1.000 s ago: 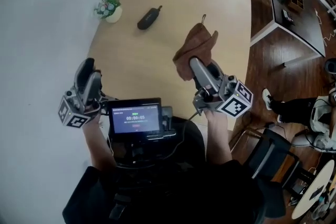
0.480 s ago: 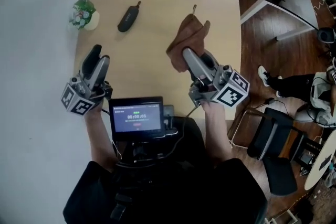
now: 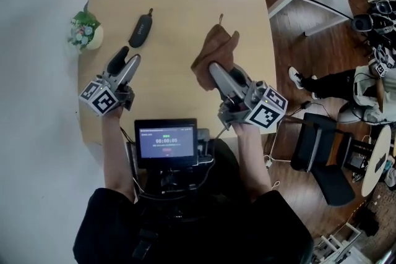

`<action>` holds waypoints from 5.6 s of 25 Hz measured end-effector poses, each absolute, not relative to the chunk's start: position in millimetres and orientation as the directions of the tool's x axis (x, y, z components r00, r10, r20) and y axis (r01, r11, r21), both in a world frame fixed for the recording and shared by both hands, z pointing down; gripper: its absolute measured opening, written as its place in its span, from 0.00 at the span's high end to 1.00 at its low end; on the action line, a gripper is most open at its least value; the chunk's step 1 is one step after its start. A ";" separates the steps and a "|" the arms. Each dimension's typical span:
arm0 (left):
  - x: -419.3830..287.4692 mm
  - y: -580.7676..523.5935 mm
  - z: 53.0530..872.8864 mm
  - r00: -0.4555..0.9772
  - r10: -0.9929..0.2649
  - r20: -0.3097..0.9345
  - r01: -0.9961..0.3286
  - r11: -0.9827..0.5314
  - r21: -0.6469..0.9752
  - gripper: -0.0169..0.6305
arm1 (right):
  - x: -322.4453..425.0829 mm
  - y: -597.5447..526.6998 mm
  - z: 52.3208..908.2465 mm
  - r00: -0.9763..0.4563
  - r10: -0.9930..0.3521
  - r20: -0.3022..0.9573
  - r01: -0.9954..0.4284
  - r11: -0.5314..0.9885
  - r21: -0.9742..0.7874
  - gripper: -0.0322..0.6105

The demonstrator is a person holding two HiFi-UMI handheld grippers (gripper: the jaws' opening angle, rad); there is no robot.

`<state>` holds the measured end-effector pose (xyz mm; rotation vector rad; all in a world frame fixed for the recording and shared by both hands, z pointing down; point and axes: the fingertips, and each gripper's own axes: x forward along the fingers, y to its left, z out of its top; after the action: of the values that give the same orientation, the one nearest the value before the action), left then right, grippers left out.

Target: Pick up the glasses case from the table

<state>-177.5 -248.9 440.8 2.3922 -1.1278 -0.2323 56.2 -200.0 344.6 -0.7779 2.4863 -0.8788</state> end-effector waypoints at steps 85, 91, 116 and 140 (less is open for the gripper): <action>-183.8 -404.3 660.7 0.522 -0.637 0.567 -0.830 -0.533 0.165 0.44 | 24.3 -207.6 388.0 -0.717 -0.696 -0.039 -0.458 0.512 -0.727 0.86; -173.2 -405.7 608.6 0.602 -0.698 0.387 -0.798 -0.519 0.307 0.44 | 26.0 -206.5 391.1 -0.720 -0.691 -0.062 -0.446 0.530 -0.721 0.86; -157.4 -338.3 342.1 0.612 -0.570 -0.548 -0.203 -0.783 0.588 0.45 | 38.4 -210.4 359.8 -0.726 -0.634 -0.266 -0.357 0.679 -0.642 0.86; -172.4 -251.4 231.7 0.371 -0.257 -0.892 0.162 -0.928 0.335 0.45 | 16.9 -191.4 321.6 -0.763 -0.478 -0.436 -0.210 0.821 -0.531 0.86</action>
<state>-172.4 -251.4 231.7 2.2706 -0.0825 -1.5759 16.9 -191.4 321.6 -0.5047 2.4297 -0.6205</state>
